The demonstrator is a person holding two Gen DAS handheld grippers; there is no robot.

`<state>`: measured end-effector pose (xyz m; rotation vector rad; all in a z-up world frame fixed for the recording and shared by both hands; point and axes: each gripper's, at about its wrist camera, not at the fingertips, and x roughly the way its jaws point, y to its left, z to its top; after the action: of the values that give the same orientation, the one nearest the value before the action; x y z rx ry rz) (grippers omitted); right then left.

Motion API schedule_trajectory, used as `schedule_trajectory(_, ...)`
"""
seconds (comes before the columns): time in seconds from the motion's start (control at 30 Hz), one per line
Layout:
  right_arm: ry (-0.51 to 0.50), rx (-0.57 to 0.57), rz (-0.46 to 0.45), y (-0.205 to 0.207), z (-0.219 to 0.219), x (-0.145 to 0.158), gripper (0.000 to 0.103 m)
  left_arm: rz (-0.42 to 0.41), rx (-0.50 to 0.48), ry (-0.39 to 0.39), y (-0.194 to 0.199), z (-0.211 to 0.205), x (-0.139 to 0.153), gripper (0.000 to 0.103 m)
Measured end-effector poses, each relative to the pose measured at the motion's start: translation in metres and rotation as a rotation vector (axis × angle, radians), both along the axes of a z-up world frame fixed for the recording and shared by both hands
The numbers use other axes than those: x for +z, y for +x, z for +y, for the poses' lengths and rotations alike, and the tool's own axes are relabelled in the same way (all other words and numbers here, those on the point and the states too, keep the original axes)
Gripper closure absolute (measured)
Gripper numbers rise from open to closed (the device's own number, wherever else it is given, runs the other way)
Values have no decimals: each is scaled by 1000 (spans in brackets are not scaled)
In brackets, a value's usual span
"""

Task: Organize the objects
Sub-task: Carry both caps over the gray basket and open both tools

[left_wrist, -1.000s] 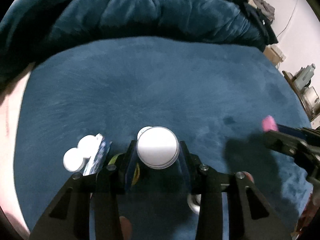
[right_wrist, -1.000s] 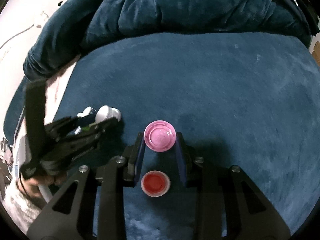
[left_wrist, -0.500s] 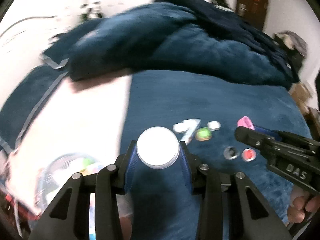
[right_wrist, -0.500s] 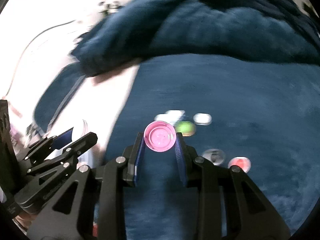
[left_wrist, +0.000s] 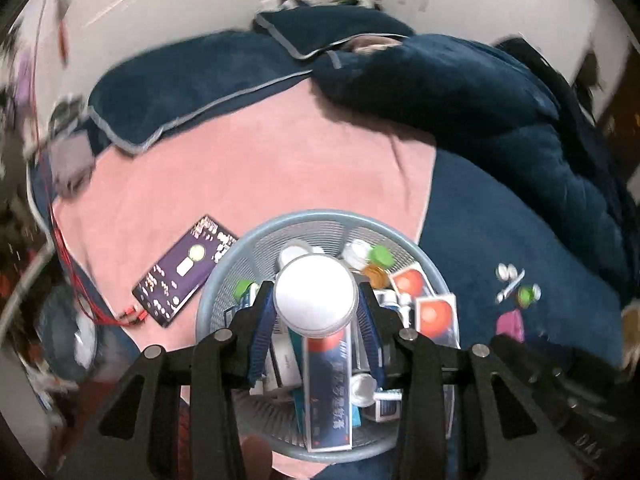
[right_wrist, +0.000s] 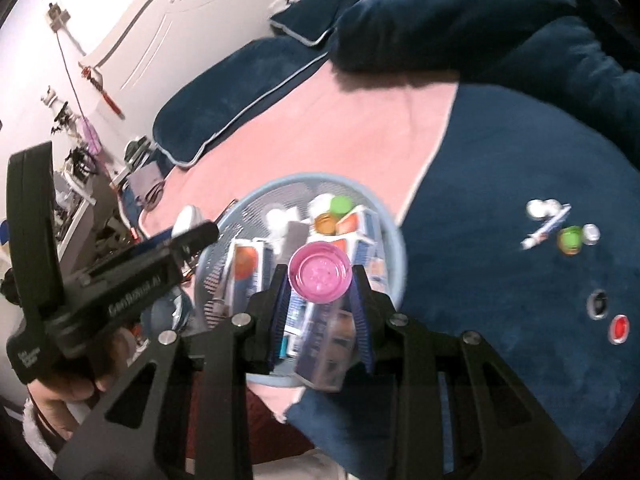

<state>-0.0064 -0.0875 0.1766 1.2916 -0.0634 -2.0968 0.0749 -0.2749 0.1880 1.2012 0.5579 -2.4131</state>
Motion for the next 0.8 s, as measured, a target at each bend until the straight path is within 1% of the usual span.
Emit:
schedule_trajectory(0.03,-8,2,-7,0,-5,0,72,-4,13,11,-1,-6,-3,62)
schedule_trajectory(0.13,-54,-8,-59,-12,-18,-5,72,-21,48,1,-1,-21,-12,62)
schedule_trajectory(0.27,-84,-19,-104,-25,-32,-12,72,-53,60,10,-6,-32,-25,62)
schedule_trajectory(0.4,-76,-17,-116,-26,-47,-16,72,-82,54,5,-16,-36,-34,62)
schedule_trajectory(0.57,-39,-35,-123,-28,-51,-22,71,-65,49,3,-21,-36,-34,62)
schedule_trajectory(0.63,-42,-44,-128,-29,-49,-23,71,-64,41,-3,-21,-34,-33,62)
schedule_trajectory(0.67,-49,-46,-126,-29,-48,-23,71,-64,40,-7,-22,-33,-33,60)
schedule_trajectory(0.7,-53,-49,-122,-29,-46,-22,70,-68,40,-9,-21,-32,-33,54)
schedule_trajectory(0.73,-55,-49,-118,-29,-45,-21,59,-75,42,-6,-21,-32,-33,29)
schedule_trajectory(0.77,-55,-52,-113,-30,-44,-20,47,-82,46,-2,-21,-32,-33,10)
schedule_trajectory(0.8,-59,-68,-97,-29,-39,-18,24,-84,63,-3,-18,-33,-32,6)
